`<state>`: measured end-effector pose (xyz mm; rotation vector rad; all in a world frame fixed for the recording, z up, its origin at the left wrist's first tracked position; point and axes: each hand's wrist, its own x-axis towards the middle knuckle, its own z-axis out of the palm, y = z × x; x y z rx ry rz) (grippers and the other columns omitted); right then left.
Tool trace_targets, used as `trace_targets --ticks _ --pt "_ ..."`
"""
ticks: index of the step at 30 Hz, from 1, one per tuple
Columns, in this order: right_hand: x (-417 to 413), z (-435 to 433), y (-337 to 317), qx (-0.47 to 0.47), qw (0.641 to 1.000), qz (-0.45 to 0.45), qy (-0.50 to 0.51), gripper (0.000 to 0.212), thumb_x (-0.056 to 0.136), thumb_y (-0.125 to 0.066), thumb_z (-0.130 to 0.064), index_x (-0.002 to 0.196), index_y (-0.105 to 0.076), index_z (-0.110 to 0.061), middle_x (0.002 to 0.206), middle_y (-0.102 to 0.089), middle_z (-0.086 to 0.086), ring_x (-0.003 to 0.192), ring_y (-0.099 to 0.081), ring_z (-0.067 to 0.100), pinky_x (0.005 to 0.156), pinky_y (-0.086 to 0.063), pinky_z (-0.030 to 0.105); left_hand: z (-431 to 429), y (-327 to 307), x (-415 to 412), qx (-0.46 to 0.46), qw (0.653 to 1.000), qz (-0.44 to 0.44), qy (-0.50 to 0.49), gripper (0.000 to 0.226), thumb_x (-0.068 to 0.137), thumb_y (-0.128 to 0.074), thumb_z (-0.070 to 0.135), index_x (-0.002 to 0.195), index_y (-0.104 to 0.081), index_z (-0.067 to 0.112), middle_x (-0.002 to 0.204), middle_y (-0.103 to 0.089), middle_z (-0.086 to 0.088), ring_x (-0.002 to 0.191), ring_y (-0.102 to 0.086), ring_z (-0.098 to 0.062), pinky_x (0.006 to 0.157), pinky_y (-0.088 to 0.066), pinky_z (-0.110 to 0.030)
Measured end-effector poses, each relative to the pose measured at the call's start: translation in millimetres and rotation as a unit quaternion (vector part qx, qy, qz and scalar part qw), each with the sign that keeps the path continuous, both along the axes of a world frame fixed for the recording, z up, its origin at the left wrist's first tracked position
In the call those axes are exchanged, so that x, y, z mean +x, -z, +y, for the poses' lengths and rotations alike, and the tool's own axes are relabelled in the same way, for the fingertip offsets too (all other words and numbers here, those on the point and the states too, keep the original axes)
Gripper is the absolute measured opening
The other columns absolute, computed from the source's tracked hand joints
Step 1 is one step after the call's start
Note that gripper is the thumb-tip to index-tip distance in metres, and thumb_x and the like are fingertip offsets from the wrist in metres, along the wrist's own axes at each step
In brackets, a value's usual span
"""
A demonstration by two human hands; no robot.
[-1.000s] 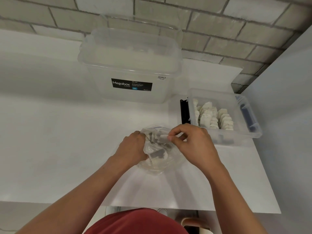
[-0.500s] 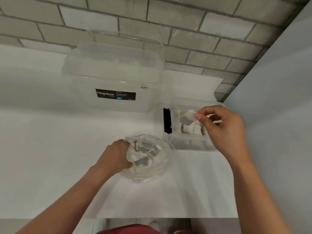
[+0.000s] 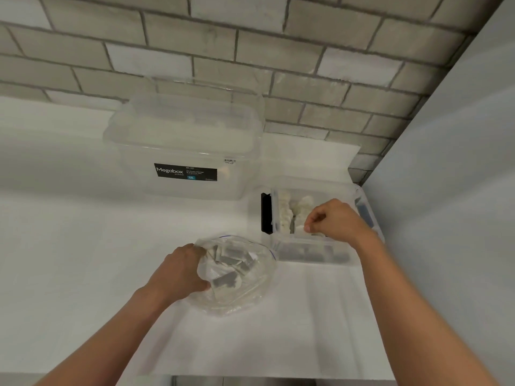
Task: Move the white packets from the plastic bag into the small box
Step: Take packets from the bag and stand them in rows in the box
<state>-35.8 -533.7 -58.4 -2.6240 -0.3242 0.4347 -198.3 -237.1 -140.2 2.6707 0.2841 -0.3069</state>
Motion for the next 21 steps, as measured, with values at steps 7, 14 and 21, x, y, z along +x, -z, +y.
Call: trace_targets --ticks 7,14,21 --pt "15 3 18 -0.028 0.999 0.012 0.028 0.011 0.073 -0.081 -0.017 0.067 -0.077 -0.024 0.073 -0.075 -0.013 0.078 -0.069 0.008 0.081 -0.059 0.033 1 2 0 -0.004 1.000 -0.003 0.007 0.056 0.069 -0.079 0.037 0.119 -0.062 0.018 0.112 -0.063 0.003 0.096 -0.063 -0.016 0.078 -0.053 -0.028" --pt "11 0 11 0.011 0.999 -0.001 0.044 0.008 0.079 -0.080 -0.017 0.074 -0.079 -0.024 0.078 -0.075 -0.012 0.077 -0.069 0.008 0.079 -0.060 0.033 3 7 2 -0.003 1.000 -0.006 0.016 0.058 0.072 -0.078 0.037 0.123 -0.060 0.018 0.117 -0.062 0.001 0.104 -0.062 -0.019 0.084 -0.050 -0.029" --pt "-65 9 -23 0.202 0.964 -0.134 0.112 0.008 0.085 -0.078 -0.023 0.081 -0.077 -0.029 0.079 -0.072 -0.019 0.069 -0.064 0.004 0.069 -0.050 0.020 5 12 2 0.001 1.000 -0.015 0.028 0.051 0.070 -0.076 0.039 0.114 -0.062 0.019 0.106 -0.062 0.003 0.094 -0.062 -0.018 0.074 -0.045 -0.026"
